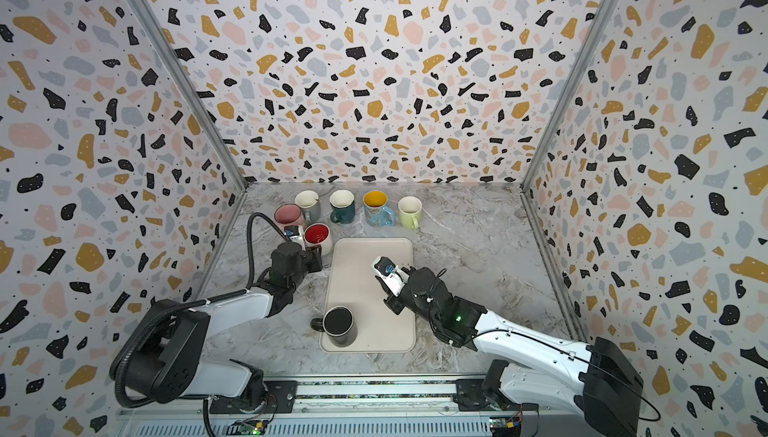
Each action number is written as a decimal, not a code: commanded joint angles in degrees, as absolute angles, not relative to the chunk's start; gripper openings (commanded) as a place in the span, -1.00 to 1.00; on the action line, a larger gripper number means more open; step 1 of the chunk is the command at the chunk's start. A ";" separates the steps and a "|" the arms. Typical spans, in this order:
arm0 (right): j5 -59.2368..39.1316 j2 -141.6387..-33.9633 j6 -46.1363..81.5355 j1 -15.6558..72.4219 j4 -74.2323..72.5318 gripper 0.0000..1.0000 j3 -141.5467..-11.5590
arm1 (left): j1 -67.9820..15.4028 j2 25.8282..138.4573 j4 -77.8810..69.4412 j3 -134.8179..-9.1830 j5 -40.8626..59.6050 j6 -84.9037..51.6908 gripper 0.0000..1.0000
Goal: Turn the mug right side up
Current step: 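Lower the white mug onto the table beside the pink mug with the left gripper, then release the white mug and move the left gripper to the dark grey mug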
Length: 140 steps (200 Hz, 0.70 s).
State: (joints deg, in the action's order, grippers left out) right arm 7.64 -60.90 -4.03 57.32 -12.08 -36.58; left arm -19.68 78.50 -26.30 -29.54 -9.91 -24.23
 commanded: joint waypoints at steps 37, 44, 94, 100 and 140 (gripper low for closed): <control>5.53 -60.60 -1.20 57.19 -11.08 -0.57 -38.26 | -20.12 62.02 9.12 -39.47 -5.80 -31.38 -0.18; 4.93 -60.96 -0.97 57.28 -10.67 -0.56 -38.68 | -20.11 60.44 13.69 -41.68 -5.80 -32.42 -0.15; 1.61 -63.30 0.38 57.36 -8.18 -0.53 -42.34 | -15.64 55.41 26.51 -49.92 11.42 -48.39 -0.09; 1.30 -63.25 0.43 57.46 -8.16 -0.53 -42.53 | -14.65 55.46 26.90 -49.77 14.51 -51.70 -0.09; 0.72 -61.92 0.58 57.66 -7.77 -0.53 -42.06 | -10.90 54.56 29.02 -47.25 27.51 -71.53 -0.22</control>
State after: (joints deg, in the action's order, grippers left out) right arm 1.76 -63.72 -0.25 57.39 -9.30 -40.56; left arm -11.60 55.66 24.60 -48.71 16.21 -55.42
